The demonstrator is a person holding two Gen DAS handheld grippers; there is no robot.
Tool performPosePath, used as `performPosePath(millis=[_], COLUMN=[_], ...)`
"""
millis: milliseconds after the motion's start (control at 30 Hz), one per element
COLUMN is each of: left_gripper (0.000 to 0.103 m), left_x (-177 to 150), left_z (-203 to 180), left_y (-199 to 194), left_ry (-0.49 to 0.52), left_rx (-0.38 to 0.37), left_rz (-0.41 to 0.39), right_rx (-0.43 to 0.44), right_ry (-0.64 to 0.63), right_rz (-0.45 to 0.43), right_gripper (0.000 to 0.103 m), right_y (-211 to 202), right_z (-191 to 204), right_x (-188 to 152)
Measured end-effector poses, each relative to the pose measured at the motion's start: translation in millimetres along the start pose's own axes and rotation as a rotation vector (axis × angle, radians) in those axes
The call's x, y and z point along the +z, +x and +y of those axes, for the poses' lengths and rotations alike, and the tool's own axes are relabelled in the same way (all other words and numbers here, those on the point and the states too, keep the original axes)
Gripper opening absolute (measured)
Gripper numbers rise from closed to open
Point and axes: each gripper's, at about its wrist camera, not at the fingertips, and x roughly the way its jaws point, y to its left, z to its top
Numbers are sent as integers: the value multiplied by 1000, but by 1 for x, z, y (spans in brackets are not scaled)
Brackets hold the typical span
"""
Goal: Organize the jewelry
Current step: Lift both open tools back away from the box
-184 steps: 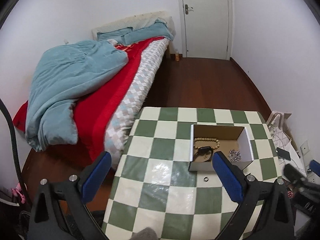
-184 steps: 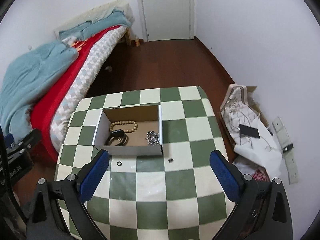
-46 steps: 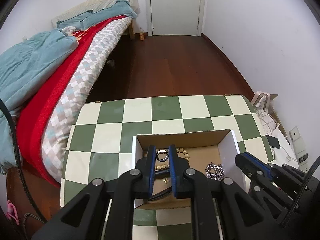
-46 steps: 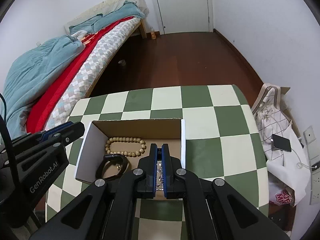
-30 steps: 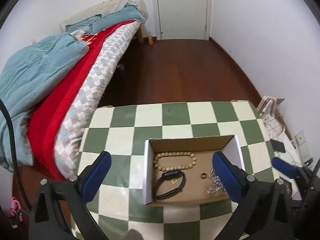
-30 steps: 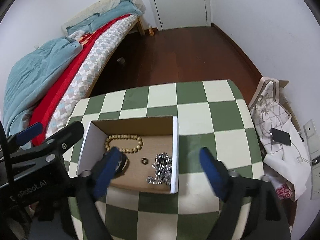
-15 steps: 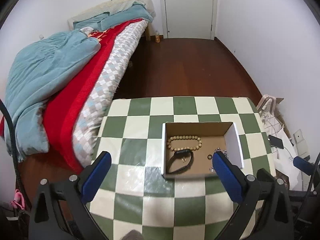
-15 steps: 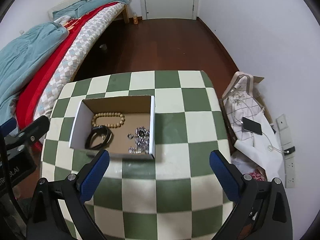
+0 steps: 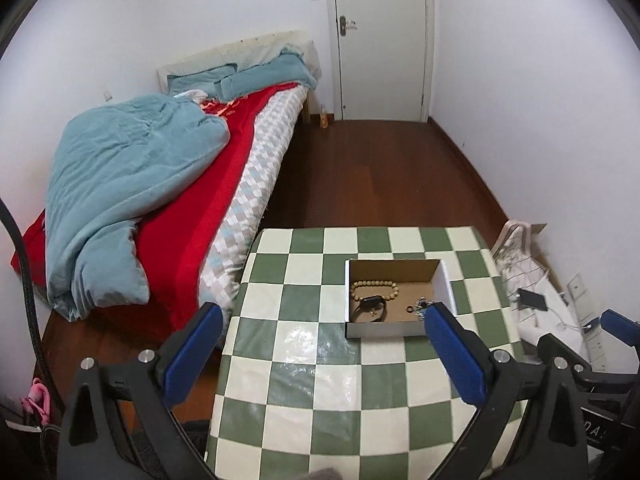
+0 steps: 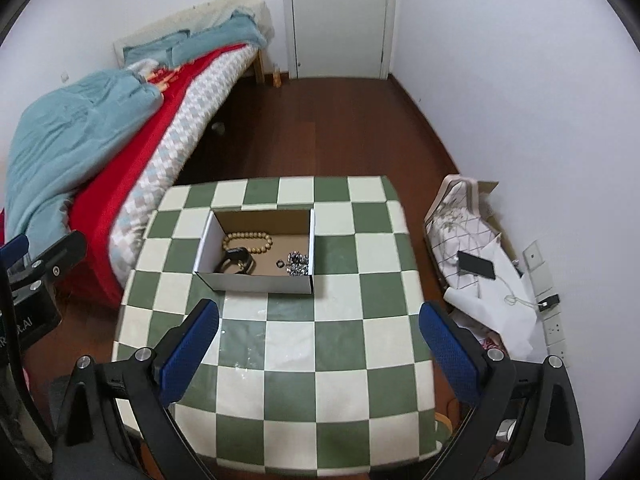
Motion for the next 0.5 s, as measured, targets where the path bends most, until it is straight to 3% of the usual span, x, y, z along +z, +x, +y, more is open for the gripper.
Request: performPosePath(millis=[233,500], left_gripper=[103,103], left_x=[-3,8], left_z=[2,-4], left_y=[-53,-64], left_ry=[11,8], left_rx=[-47,-70], left_rz=[-37,-11], right_rx=[-24,-23], right_ry=[-9,-9], right_rz=[-60,-66], right_gripper=[101,102], right_y=[-70,-103], right_z=[0,-1], right_x=[-9,6])
